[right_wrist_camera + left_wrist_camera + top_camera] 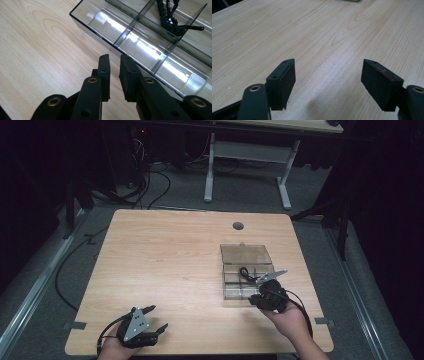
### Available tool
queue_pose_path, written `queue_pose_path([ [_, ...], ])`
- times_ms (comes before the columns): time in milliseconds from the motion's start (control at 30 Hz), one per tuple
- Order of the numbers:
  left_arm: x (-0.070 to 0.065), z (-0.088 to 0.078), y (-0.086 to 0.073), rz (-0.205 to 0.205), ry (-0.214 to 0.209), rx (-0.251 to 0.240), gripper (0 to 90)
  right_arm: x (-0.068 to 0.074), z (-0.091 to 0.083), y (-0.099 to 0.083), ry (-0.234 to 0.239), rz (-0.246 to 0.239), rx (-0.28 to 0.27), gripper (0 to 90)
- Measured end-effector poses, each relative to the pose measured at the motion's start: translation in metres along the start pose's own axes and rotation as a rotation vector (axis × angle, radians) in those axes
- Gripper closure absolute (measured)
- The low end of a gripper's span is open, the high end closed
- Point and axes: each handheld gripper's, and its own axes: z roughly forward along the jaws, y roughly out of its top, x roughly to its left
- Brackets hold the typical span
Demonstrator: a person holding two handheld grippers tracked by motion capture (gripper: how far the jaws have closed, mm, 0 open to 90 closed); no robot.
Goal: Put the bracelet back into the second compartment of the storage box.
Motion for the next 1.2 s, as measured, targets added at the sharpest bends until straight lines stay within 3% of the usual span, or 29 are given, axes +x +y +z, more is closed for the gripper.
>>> queue_pose_path([
  [300,0.000,0.000,0.000,-0.001,0.003,-0.001,28.2,0.006,0.011,-0.020,-0.014,-0.008,-0.107,78.9],
  [700,0.001,-0.001,0.000,-0.015,0.001,-0.008,28.2,0.016,0.027,-0.040,0.014,-0.012,-0.245,75.3],
  [767,0.001,-0.001,0.000,-0.016,0.001,-0.008,28.2,0.019,0.031,-0.046,0.022,-0.003,-0.291,73.2],
  [1033,0.001,-0.001,0.000,-0.015,0.002,-0.009,28.2,0.025,0.044,-0.059,0.022,-0.002,-0.363,65.0],
  [1200,0.001,0.000,0.000,-0.009,0.004,-0.007,28.2,0.028,0.043,-0.062,0.000,-0.013,-0.407,56.9],
])
